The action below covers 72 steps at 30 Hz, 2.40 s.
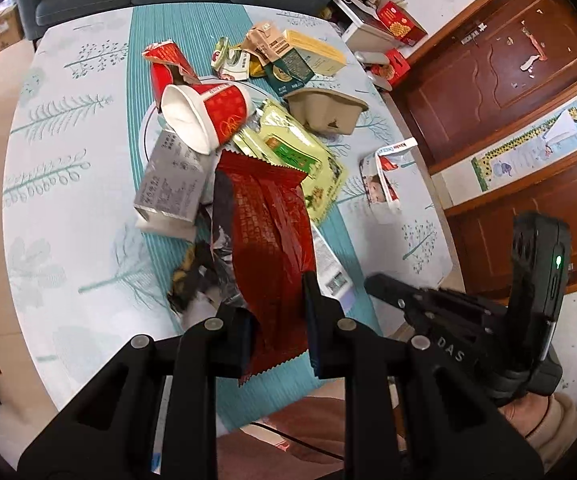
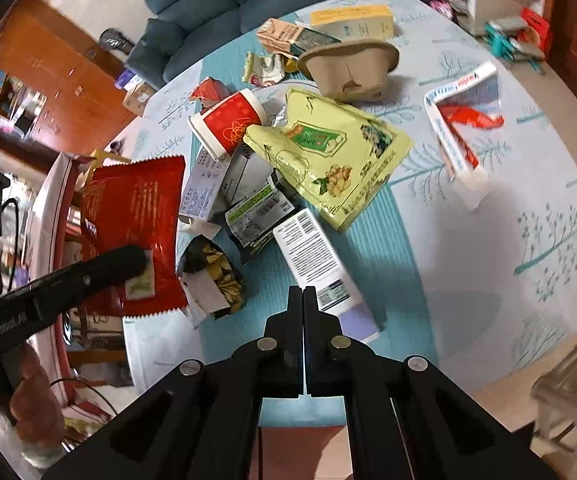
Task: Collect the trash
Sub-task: 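Lift the red wrapper and white box and carry both toward the trash bin, then open both tools over the black bin, dropping wrapper and box inside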
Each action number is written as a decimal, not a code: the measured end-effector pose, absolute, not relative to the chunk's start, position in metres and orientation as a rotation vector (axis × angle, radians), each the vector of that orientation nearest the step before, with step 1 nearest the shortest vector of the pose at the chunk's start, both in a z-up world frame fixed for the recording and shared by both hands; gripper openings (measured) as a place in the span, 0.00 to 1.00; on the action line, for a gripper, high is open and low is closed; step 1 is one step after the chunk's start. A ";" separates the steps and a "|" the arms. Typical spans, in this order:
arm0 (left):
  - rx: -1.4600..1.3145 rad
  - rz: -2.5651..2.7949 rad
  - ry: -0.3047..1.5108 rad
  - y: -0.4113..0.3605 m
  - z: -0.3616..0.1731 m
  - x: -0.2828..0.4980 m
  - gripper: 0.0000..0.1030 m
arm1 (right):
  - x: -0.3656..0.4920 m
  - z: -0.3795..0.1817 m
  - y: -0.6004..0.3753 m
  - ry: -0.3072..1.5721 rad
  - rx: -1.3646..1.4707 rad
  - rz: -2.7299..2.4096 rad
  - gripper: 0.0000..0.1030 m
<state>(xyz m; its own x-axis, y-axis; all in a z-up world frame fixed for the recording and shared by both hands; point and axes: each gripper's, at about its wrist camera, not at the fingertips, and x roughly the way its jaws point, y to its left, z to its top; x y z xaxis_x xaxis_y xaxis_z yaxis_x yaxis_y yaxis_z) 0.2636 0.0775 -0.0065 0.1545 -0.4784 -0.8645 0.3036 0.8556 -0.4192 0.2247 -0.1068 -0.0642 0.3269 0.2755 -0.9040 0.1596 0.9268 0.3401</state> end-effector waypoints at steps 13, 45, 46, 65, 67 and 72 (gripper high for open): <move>-0.185 -0.387 1.257 0.074 -0.005 0.202 0.15 | 0.242 -0.102 -0.108 1.307 0.269 0.181 0.44; -0.188 -0.232 1.223 0.012 -0.015 0.091 0.15 | 0.111 -0.084 -0.172 1.223 0.203 0.396 0.37; -0.185 -0.230 1.228 0.008 -0.019 0.082 0.15 | 0.102 -0.086 -0.177 1.226 0.205 0.405 0.37; 0.038 -0.339 1.390 -0.058 -0.160 -0.005 0.15 | 0.001 -0.250 -0.210 1.448 0.368 0.260 0.37; 0.073 -0.344 1.388 -0.064 -0.191 -0.007 0.15 | 0.001 -0.281 -0.210 1.462 0.387 0.224 0.37; 0.138 -0.321 1.350 -0.075 -0.268 -0.002 0.16 | 0.000 -0.360 -0.215 1.485 0.425 0.137 0.37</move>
